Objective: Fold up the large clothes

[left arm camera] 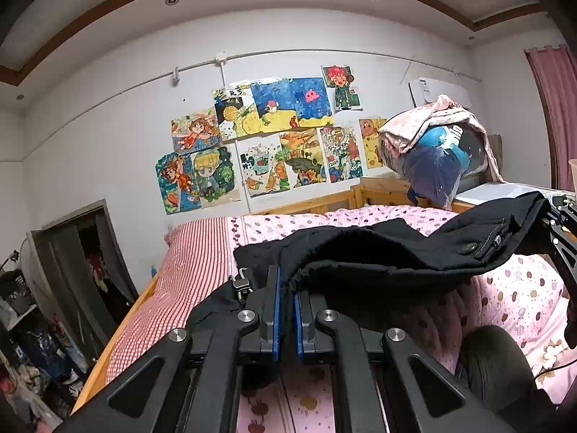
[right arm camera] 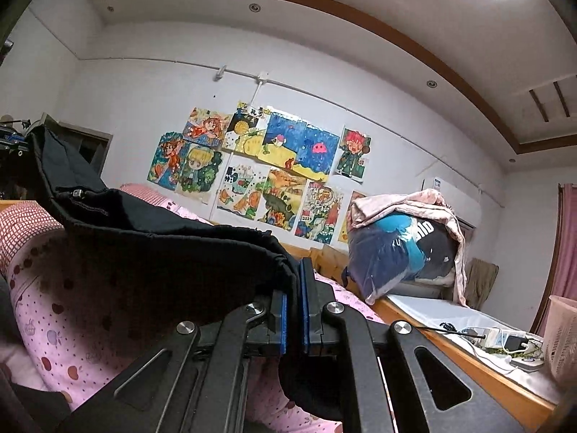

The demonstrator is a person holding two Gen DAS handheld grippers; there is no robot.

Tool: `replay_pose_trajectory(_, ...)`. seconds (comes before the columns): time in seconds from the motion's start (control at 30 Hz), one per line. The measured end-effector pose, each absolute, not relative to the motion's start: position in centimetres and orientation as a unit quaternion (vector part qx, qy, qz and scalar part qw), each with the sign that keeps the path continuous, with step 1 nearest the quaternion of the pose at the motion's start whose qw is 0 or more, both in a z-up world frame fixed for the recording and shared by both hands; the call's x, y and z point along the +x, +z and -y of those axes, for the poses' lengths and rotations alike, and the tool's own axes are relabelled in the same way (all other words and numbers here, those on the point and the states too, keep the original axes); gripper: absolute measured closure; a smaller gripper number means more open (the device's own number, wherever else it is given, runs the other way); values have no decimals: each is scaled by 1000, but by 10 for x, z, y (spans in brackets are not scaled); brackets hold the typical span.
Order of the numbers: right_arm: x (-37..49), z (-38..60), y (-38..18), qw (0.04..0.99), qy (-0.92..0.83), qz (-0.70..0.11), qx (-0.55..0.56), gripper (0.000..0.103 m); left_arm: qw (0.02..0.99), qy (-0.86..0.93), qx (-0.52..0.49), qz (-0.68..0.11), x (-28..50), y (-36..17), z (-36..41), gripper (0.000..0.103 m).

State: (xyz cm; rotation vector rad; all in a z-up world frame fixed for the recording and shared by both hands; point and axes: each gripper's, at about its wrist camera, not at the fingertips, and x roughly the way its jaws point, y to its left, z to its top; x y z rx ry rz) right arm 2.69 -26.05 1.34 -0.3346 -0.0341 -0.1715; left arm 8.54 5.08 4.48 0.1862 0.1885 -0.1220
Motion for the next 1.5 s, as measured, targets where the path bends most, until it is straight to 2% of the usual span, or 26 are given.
replay_pose_trajectory(0.5, 88, 259, 47, 979, -81, 30, -187, 98, 990, -55, 97, -90, 135, 72, -42, 97)
replay_pose_trajectory(1.0, 184, 258, 70, 977, -69, 18, -200, 98, 985, -47, 128, -102, 226, 100, -29, 97)
replay_pose_trajectory(1.5, 284, 247, 78, 969, -73, 3, -234, 98, 985, -24, 122, -122, 332, 92, -26, 97)
